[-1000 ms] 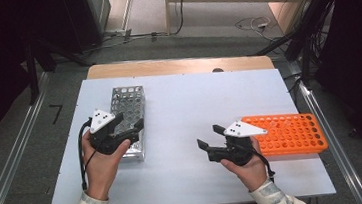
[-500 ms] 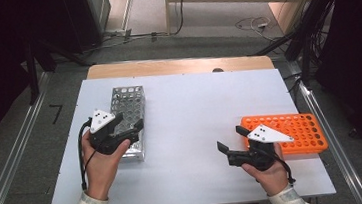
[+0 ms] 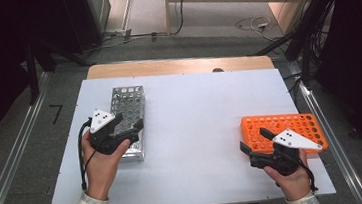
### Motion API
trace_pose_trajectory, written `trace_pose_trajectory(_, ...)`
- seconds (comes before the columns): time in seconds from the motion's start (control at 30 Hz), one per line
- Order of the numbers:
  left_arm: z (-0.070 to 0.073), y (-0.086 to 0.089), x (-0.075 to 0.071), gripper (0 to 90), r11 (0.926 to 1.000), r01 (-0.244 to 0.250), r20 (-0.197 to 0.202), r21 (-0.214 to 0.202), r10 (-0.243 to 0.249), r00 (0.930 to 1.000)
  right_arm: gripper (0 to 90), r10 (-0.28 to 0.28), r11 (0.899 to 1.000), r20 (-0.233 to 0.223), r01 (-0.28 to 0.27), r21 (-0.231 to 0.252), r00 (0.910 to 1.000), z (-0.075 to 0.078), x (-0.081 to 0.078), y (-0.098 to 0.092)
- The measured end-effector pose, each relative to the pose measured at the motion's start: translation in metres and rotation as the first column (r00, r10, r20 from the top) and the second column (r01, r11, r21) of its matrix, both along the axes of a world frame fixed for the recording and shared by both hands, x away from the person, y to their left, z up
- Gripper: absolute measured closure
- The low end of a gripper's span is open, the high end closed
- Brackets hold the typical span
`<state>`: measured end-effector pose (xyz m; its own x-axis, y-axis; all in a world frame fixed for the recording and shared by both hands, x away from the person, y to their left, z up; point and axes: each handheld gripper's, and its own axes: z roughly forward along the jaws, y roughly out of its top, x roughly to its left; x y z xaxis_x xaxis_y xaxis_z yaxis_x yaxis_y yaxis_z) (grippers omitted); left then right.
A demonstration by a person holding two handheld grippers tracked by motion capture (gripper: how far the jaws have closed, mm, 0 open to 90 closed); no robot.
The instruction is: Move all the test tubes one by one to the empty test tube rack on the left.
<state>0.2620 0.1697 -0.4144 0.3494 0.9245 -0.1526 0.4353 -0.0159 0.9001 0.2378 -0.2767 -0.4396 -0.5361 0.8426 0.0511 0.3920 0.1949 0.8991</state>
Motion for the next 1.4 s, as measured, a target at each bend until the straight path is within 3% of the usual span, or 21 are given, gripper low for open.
trace_pose_trajectory(0.3,0.001,0.000,-0.001,25.7,1.0000,-0.009,0.005,-0.001,0.009,0.9999,15.0,-0.097,0.994,0.010,0.097,-0.047,0.9952,-0.006,0.003,-0.023)
trace_pose_trajectory(0.47,0.001,0.000,-0.001,25.3,0.9999,-0.012,0.009,-0.006,0.012,0.9999,15.3,-0.141,0.989,-0.014,0.140,-0.048,0.9899,-0.011,0.010,-0.032)
trace_pose_trajectory(0.8,0.001,-0.002,-0.001,25.3,1.0000,-0.006,0.008,0.002,0.006,1.0000,21.3,-0.200,0.979,-0.017,0.199,-0.052,0.9797,-0.025,0.024,-0.039)
trace_pose_trajectory(0.97,0.000,-0.002,-0.001,25.3,1.0000,-0.006,0.006,-0.001,0.006,1.0000,26.9,-0.203,0.977,-0.014,0.201,-0.069,0.9791,-0.029,0.028,-0.037)
trace_pose_trajectory(1.17,0.000,-0.003,0.000,25.4,1.0000,-0.002,0.003,0.004,0.002,1.0000,40.9,-0.227,0.971,-0.021,0.224,-0.084,0.9738,-0.032,0.034,-0.039)
trace_pose_trajectory(1.4,-0.001,-0.004,0.000,25.3,1.0000,0.000,0.001,0.003,0.000,1.0000,52.3,-0.222,0.970,-0.034,0.218,-0.107,0.9744,-0.034,0.036,-0.038)
